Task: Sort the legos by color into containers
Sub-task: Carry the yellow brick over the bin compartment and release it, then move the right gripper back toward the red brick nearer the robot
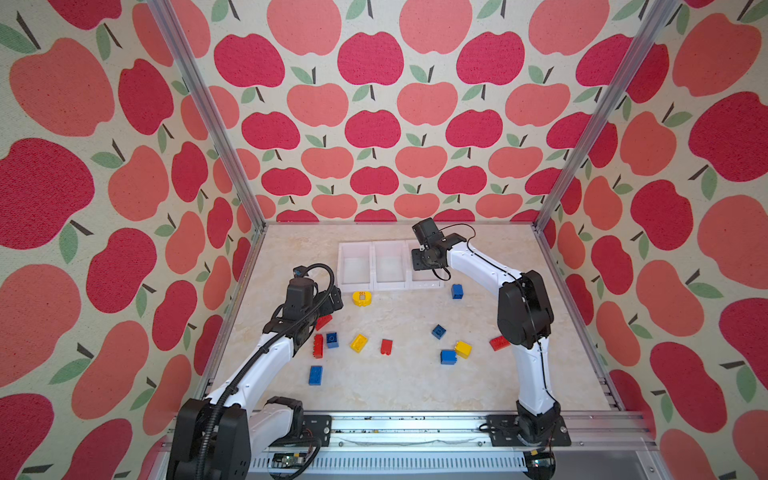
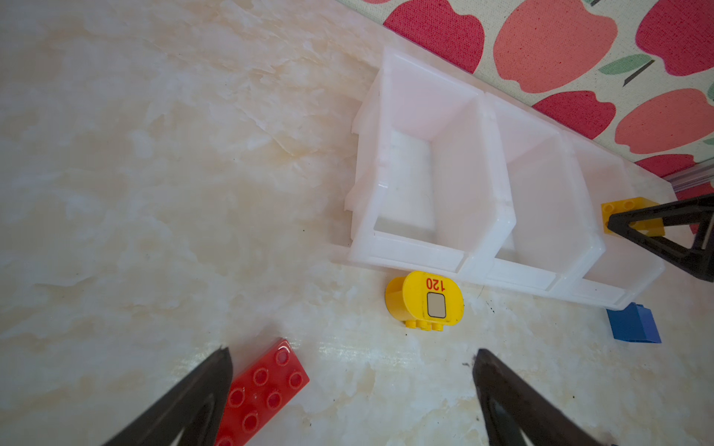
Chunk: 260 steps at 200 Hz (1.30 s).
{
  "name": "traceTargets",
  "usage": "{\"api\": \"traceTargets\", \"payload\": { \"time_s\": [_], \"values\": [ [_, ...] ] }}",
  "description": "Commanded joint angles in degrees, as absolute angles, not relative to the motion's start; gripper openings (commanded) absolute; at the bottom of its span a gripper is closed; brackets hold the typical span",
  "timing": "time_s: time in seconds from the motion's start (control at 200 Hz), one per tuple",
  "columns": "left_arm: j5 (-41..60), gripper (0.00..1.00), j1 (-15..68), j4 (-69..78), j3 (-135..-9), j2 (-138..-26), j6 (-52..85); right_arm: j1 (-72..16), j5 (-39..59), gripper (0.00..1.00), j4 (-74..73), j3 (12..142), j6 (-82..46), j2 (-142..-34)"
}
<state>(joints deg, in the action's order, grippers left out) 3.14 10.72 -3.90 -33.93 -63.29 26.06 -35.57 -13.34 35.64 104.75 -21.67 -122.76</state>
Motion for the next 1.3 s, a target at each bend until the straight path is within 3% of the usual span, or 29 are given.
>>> {"api": "traceTargets", "payload": {
  "time_s": [0.0,0.46,0.895,1.121,1.296],
  "values": [
    [3.7,0.99,10.3,-6.3,-33.7,-62.6,26.4,-35.4,-12.3,0.58,37.4,106.5,-20.5,-123.4],
    [3.8,0.99,10.2,-6.7,-34.1,-62.6,27.3,-35.5,-12.5,0.78,41.4,103.1,-22.4,-116.6],
    [5.3,0.99,9.6,-5.3,-34.6,-64.5,27.2,-31.9,-8.1,0.84,43.6,77.3,-33.0,-92.5],
    [6.5,0.99,9.3,-4.7,-34.6,-65.0,27.0,-30.4,-8.8,0.98,47.1,66.0,-40.1,-81.6],
    [6.9,0.99,9.4,-4.7,-34.8,-65.2,26.7,-26.9,-7.0,0.99,48.5,58.4,-44.7,-76.1]
  ]
}}
